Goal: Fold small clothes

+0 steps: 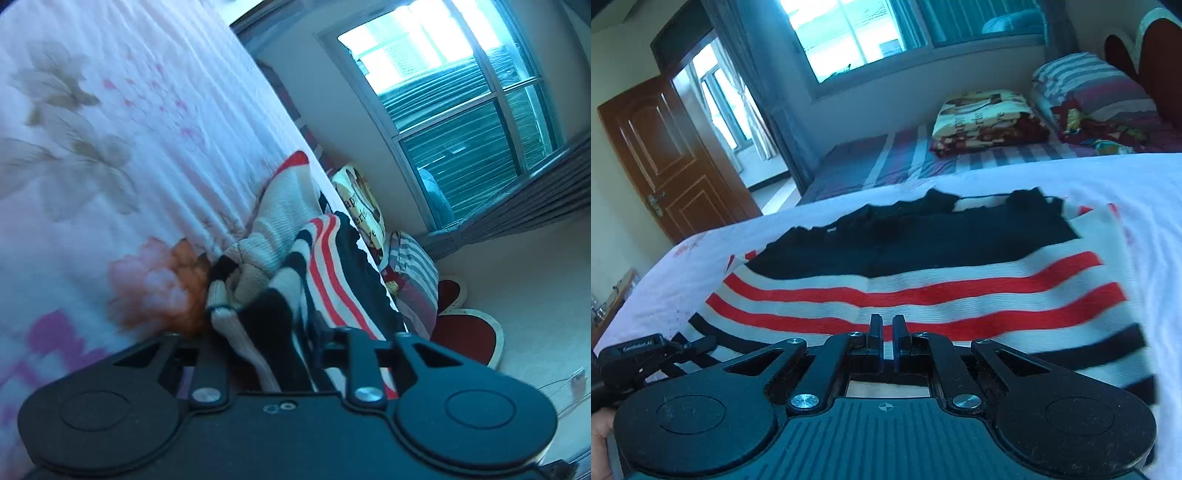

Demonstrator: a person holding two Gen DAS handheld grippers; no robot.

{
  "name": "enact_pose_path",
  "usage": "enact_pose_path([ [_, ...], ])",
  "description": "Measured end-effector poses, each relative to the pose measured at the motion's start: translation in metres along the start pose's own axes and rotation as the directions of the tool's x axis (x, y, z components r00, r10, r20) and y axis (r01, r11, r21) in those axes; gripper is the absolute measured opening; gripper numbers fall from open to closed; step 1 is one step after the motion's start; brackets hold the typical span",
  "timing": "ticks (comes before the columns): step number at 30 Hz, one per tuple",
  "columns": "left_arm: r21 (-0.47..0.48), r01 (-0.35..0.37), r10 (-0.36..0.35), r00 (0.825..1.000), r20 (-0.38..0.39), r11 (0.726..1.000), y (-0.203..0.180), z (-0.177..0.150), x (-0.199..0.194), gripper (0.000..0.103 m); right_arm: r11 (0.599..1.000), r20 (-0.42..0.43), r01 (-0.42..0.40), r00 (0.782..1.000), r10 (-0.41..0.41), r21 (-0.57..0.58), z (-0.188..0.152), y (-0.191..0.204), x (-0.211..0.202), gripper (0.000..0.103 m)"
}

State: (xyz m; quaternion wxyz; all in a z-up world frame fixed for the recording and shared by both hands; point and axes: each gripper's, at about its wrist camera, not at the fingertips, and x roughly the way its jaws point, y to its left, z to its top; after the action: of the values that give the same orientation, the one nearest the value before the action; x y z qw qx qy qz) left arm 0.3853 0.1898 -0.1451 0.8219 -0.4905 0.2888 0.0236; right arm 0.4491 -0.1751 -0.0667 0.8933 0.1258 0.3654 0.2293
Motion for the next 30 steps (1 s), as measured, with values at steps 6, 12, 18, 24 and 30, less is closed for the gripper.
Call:
enact_pose_path([
  [6,-0.018,0.145,-0.144,0.987,0.070,0.989,-0.006,0.004,-0.018,0.014,1.000,-0.004,-0.030,1.000,0.030,-0.005,-0.003,0.012,0.024,0.006],
  [12,-0.027,0.049,-0.048,0.999,0.016,0.998,0.014,-0.002,-0.003,0.013,1.000,-0.060,-0.004,0.998,0.002,-0.029,-0.012,0.007,0.046,0.003],
  [18,0.189,0.116,-0.125,0.991,0.039,0.975,-0.051,0.002,-0.018,0.013,0.999,-0.056,-0.018,0.998,0.020,0.032,-0.013,-0.002,0.047,0.000],
  [24,0.480,0.163,-0.154,0.986,-0.058,0.862,-0.164,-0.029,-0.010,0.013,0.975,0.048,-0.047,0.998,0.038,0.216,-0.005,-0.036,0.006,0.000],
  [30,0.645,0.200,-0.073,0.973,-0.217,0.738,-0.233,-0.117,0.039,0.013,0.915,0.178,-0.053,0.984,-0.021,0.401,-0.008,-0.115,-0.073,0.000],
])
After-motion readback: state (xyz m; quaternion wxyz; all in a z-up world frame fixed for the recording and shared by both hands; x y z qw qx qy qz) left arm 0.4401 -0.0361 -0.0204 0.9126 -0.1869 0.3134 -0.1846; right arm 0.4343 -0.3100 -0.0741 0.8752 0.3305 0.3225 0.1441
